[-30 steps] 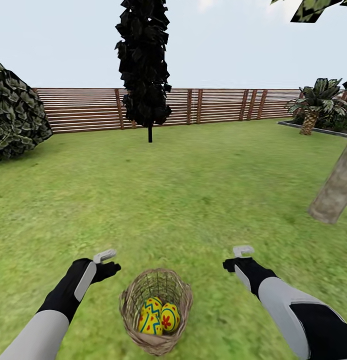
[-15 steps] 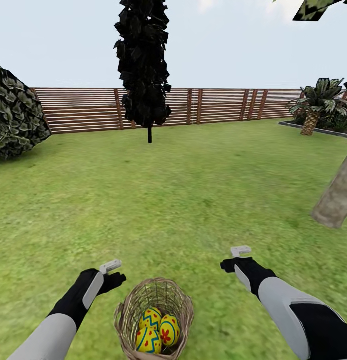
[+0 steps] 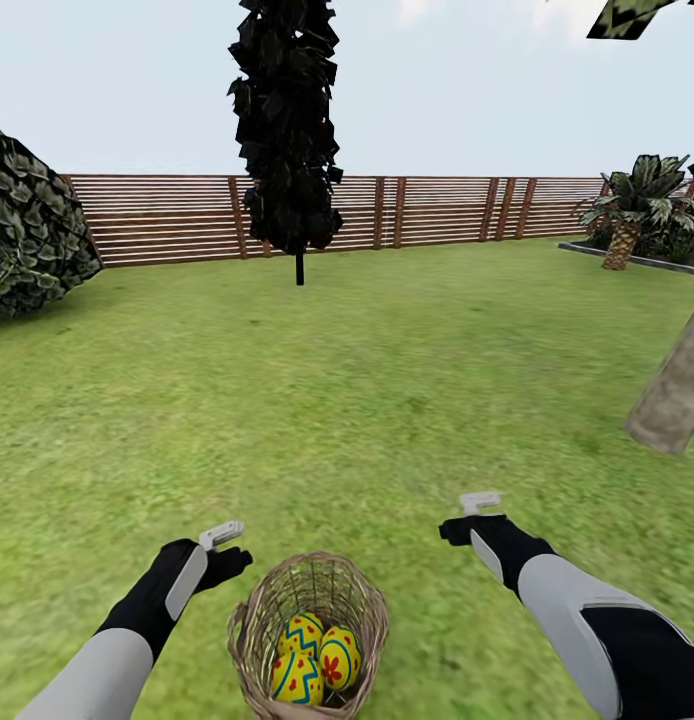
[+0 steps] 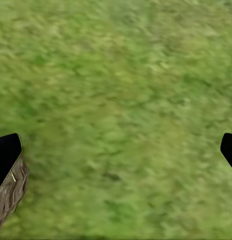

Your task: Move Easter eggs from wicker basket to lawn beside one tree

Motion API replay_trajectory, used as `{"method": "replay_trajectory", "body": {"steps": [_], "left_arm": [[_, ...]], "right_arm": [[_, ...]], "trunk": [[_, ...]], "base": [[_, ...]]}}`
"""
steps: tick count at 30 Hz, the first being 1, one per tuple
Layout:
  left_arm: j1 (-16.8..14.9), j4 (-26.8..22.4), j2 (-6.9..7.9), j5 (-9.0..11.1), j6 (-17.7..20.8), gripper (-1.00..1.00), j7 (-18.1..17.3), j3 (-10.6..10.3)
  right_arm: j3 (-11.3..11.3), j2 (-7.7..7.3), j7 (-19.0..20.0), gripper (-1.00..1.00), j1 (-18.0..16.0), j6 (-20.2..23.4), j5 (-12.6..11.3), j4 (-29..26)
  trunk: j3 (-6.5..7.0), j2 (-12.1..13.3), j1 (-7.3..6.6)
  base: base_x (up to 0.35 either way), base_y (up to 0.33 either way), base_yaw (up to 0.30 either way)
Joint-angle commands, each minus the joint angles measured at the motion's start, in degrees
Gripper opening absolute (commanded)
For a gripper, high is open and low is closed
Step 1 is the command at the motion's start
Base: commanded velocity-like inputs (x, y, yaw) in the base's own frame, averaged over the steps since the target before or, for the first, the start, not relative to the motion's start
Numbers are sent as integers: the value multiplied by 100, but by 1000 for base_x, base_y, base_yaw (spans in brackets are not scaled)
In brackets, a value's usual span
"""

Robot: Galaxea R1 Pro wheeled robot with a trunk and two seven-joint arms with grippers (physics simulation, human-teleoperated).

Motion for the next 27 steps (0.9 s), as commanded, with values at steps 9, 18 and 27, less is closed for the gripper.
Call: {"method": "replay_trajectory", "body": {"steps": [9, 18, 27], "left_arm": [[-2, 12, -21, 43, 19, 100, 55, -11], [-2, 20, -24, 34, 16, 100, 73, -20], [-2, 196, -65, 26, 15, 100, 79, -133]], "right_arm": [[-7, -34, 729, 100, -1, 54, 54, -15], [0, -13, 758, 100, -1, 68, 54, -13], [-13, -20, 758, 100, -1, 80, 54, -15]], "trunk": [[-168, -366, 198], [-329, -726, 396], [-491, -1087, 593]], "base": [[0, 0, 0], [0, 0, 0], [0, 0, 0]]}}
